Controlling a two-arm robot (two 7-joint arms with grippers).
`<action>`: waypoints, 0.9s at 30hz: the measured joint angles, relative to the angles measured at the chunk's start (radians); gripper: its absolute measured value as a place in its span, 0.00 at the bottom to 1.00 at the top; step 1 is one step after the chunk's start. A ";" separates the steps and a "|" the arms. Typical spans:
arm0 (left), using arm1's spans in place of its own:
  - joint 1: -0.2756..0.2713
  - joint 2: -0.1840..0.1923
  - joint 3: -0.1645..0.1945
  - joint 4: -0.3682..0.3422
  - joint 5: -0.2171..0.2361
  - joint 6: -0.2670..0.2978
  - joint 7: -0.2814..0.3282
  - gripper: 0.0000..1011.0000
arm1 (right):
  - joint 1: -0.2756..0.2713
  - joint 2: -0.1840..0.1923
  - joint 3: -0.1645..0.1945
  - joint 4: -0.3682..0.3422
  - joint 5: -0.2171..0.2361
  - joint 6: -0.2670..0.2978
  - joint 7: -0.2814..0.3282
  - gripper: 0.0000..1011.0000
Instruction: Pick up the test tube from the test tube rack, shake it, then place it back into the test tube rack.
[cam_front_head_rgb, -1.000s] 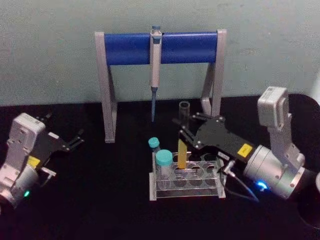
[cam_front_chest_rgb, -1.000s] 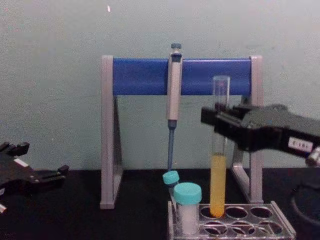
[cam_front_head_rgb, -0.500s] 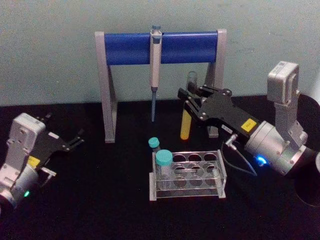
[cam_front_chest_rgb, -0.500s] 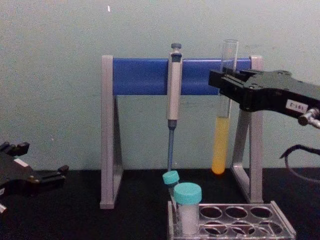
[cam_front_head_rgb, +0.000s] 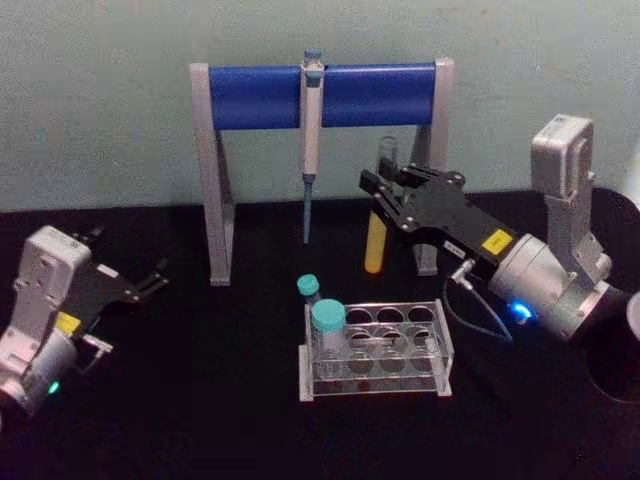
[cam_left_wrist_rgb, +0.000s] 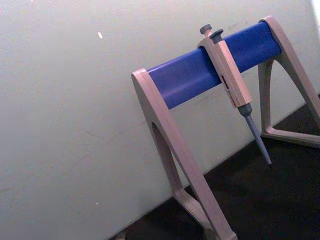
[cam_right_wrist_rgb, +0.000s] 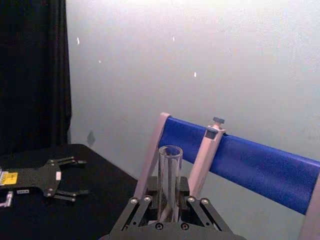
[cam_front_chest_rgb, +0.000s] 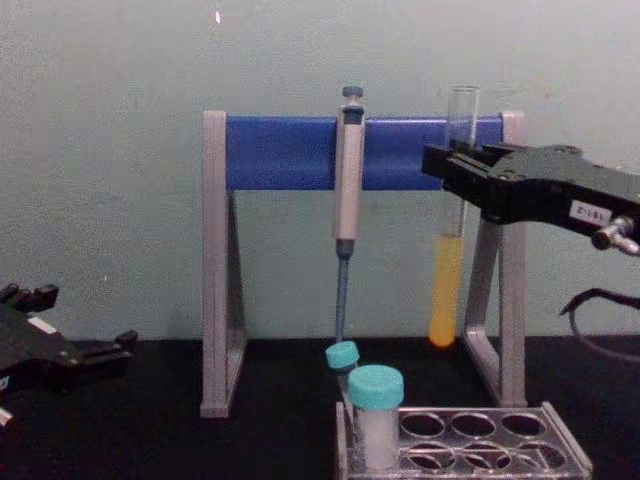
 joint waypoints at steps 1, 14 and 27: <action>0.000 0.000 0.000 0.000 0.000 0.000 0.000 0.99 | -0.004 0.002 0.004 -0.002 -0.001 0.000 -0.004 0.24; 0.000 0.000 0.000 0.000 0.000 0.000 0.000 0.99 | -0.105 0.063 0.066 -0.103 -0.013 0.022 -0.043 0.24; 0.000 0.000 0.000 0.000 0.000 0.000 0.000 0.99 | -0.157 0.073 0.041 -0.162 0.042 0.047 0.015 0.24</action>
